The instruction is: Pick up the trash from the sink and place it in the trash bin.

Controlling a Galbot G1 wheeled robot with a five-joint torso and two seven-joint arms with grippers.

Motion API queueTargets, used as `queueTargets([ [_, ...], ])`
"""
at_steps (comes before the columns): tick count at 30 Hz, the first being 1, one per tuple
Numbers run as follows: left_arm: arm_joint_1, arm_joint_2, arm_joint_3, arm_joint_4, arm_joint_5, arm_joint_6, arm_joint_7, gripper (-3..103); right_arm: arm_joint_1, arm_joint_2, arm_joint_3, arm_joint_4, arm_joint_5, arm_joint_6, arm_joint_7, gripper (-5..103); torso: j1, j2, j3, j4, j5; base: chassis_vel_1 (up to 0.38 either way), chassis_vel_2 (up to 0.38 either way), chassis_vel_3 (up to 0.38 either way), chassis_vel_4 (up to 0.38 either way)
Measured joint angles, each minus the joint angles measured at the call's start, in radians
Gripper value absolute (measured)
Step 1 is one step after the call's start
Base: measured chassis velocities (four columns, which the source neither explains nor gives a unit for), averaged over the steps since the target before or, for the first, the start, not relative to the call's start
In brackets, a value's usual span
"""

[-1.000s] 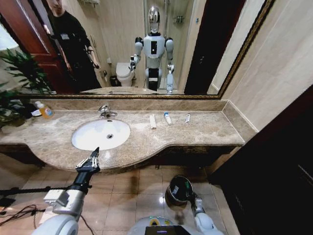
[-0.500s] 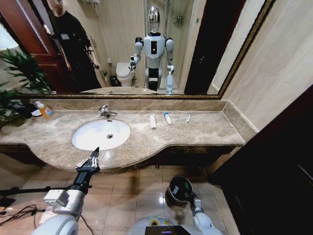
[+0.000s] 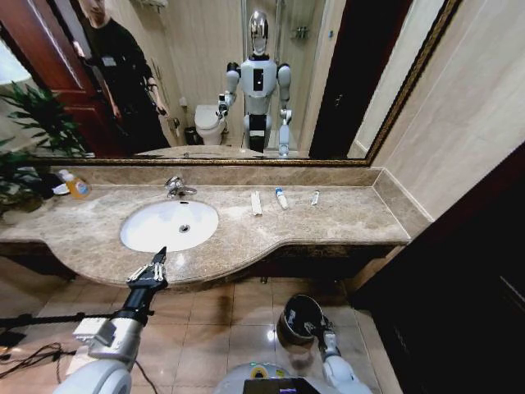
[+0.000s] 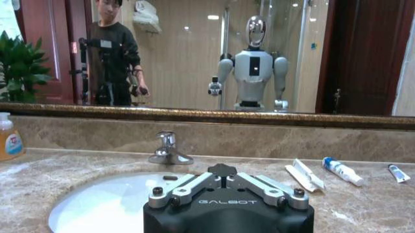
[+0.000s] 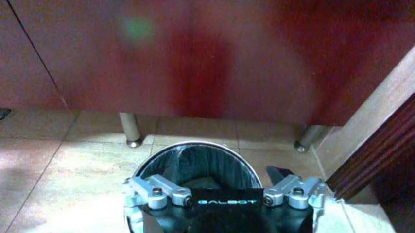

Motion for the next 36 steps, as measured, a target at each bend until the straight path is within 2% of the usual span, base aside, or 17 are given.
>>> queueTargets([
  [3,0.0,0.0,0.0,0.0,0.0,0.0,0.0,0,-0.001,0.009,0.002,-0.002,-0.016,0.006,0.011,100,0.0,0.0,0.0,0.0,0.0,0.0,0.0,0.0,0.0],
  [15,0.0,0.0,0.0,0.0,0.0,0.0,0.0,0,-0.012,0.021,0.007,0.011,-0.03,0.009,0.033,100,0.0,0.0,0.0,0.0,0.0001,0.0,0.0,0.0,0.0],
  [19,0.0,0.0,0.0,0.0,0.0,0.0,0.0,0,-0.033,0.014,0.008,0.063,-0.028,0.005,0.038,100,0.0,0.0,0.0,0.0,0.0001,0.0,0.0,0.0,0.0],
  [29,0.0,0.0,0.0,0.0,0.0,0.0,0.0,0,-0.134,-0.031,0.013,0.326,0.018,-0.033,0.057,100,0.0,0.0,0.0,0.0,0.0001,0.0,0.0,0.0,0.0],
  [36,0.0,0.0,0.0,0.0,0.0,0.0,0.0,0,-0.231,-0.06,0.023,0.579,0.034,-0.068,0.067,100,0.0,0.0,0.0,0.0,0.0001,0.0,0.0,0.0,0.0],
])
